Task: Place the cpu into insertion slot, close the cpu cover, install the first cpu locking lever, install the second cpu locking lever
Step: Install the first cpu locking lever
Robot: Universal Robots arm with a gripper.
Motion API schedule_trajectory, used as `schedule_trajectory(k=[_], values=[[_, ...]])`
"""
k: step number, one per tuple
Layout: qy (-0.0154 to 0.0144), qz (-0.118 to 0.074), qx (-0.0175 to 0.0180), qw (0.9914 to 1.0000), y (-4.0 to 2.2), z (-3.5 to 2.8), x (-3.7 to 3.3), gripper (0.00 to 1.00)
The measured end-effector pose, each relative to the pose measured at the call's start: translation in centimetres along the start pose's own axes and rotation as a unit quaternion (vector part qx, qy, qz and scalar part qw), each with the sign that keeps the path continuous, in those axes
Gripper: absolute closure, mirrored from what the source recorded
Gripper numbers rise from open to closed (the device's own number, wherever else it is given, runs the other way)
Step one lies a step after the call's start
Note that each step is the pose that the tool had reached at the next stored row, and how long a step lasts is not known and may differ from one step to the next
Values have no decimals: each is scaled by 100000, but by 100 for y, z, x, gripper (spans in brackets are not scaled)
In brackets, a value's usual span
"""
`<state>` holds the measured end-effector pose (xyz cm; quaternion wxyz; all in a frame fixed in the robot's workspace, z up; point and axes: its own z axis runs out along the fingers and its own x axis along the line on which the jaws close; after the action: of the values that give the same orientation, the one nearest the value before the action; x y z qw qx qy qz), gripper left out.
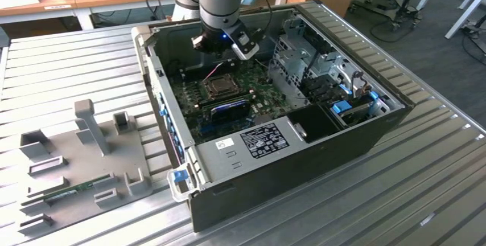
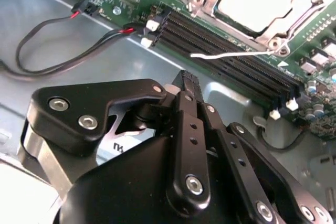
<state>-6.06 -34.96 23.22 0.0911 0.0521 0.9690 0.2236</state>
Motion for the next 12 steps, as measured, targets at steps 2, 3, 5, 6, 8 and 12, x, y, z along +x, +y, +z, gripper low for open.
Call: schedule_trajectory(k=[2, 3, 5, 6, 8, 12], values=[[12, -78, 466, 99999, 3, -2, -3, 90], [-6, -158, 864, 99996, 3, -3, -4, 90], [-62, -353, 1846, 99982, 4, -5, -4, 90], [-106, -486, 2509, 99967, 5, -7, -4, 90], [-162, -692, 3526, 99935, 6, -9, -4, 90], [-245, -960, 4840, 99878, 14, -24, -7, 90]])
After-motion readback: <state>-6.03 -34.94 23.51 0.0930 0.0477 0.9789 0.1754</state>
